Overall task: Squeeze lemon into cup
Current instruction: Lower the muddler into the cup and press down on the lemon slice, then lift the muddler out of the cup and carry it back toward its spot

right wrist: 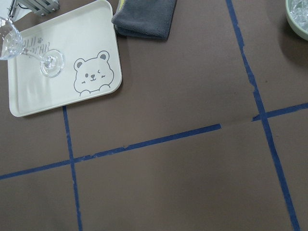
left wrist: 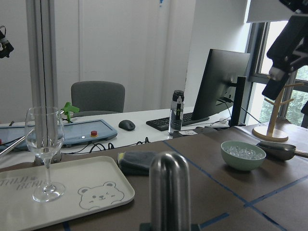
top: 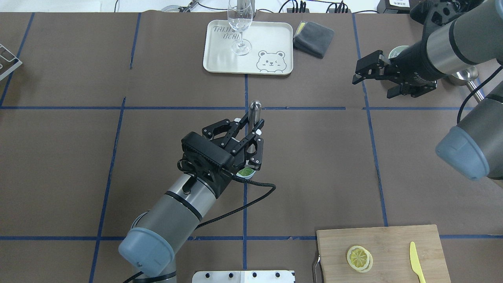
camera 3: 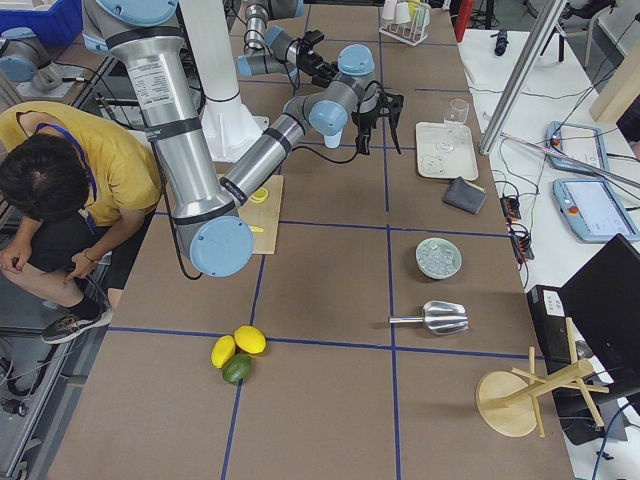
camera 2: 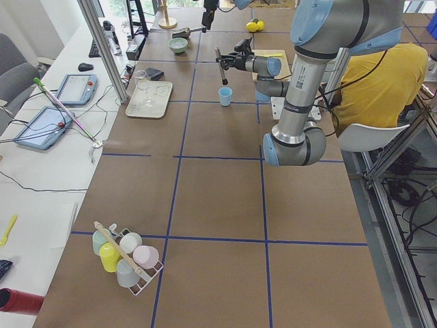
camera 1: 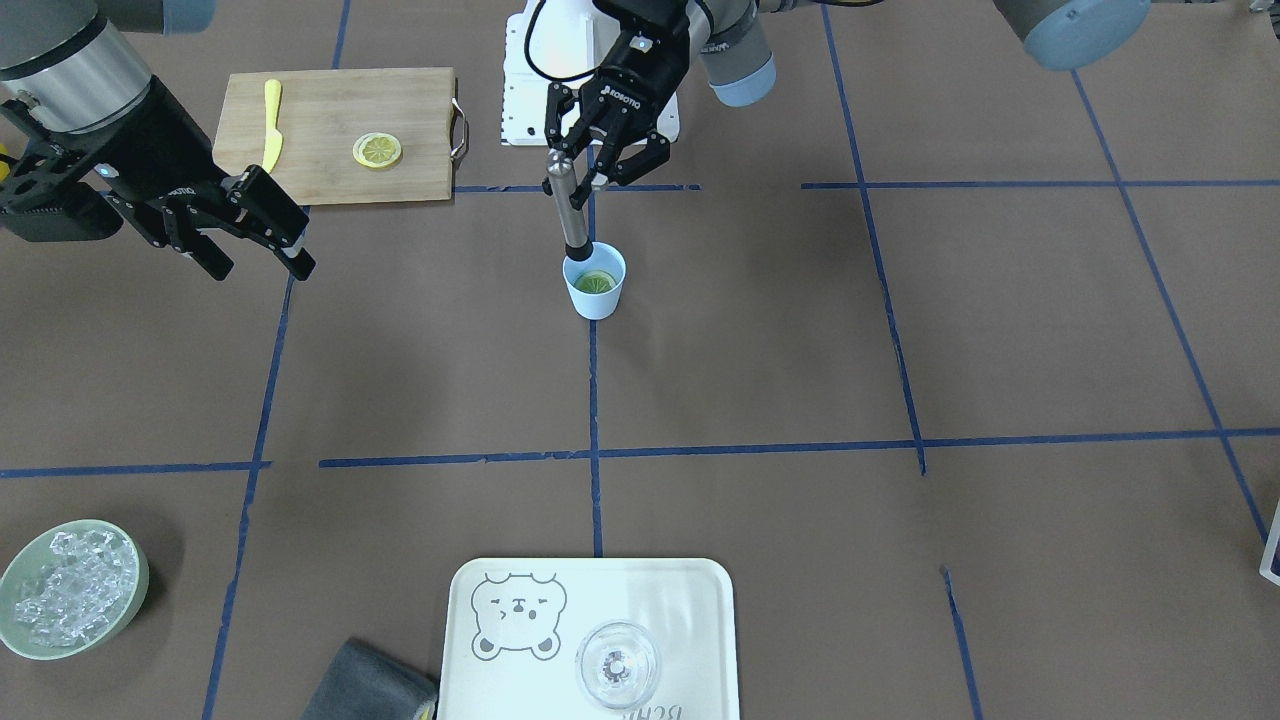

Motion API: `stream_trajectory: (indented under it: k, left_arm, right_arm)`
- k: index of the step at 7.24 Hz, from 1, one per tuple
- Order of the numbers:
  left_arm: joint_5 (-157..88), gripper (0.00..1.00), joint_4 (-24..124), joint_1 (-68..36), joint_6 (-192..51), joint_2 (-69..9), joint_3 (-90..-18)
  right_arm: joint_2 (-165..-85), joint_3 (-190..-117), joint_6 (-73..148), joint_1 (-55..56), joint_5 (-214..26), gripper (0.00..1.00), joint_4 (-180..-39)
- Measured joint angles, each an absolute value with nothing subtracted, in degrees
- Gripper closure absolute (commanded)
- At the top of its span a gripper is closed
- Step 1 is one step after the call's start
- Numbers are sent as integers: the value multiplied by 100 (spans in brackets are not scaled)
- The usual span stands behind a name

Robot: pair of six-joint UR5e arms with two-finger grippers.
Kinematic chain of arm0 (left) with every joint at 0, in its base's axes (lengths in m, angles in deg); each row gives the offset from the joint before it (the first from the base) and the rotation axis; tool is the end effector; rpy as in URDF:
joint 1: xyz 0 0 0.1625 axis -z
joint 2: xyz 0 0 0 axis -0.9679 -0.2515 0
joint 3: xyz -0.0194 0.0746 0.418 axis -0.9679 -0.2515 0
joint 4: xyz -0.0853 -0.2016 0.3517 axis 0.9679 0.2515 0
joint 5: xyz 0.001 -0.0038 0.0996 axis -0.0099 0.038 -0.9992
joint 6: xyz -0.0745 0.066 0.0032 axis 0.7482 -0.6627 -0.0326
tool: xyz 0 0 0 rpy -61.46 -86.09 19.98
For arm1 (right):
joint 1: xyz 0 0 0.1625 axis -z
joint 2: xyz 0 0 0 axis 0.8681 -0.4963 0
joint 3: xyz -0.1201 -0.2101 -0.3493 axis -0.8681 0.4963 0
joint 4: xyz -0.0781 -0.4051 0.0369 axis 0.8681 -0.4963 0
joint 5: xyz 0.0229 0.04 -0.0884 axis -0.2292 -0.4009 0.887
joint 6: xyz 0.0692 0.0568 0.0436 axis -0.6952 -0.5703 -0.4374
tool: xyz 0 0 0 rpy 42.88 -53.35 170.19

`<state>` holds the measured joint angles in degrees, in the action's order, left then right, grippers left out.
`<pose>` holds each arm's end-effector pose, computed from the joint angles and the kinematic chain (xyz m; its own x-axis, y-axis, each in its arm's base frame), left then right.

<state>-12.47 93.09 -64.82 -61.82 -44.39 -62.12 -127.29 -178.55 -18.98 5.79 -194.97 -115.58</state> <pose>0.5046 -0.3035 0.1306 0.5762 0.5361 -0.6169 0.6493 0.1583 0.7439 -0.2448 -0.4770 0.2551 0.4575 0.2135 0.8632 -0.2963 0.9519 -0.0784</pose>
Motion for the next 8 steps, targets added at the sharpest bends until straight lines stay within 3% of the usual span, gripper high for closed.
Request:
stream_trajectory:
  k: [4,8]
  left_arm:
    - [-1076,100,8998,-5829,-5727,-4095,-6415]
    - [623,100,8042,-4673,-5674,-2947,-6381]
  right_arm:
    - [-12731,-17903,-1916,568,-19514,0,-11545]
    - [-12733,-17929,-1951,579,-19509,0,-11534]
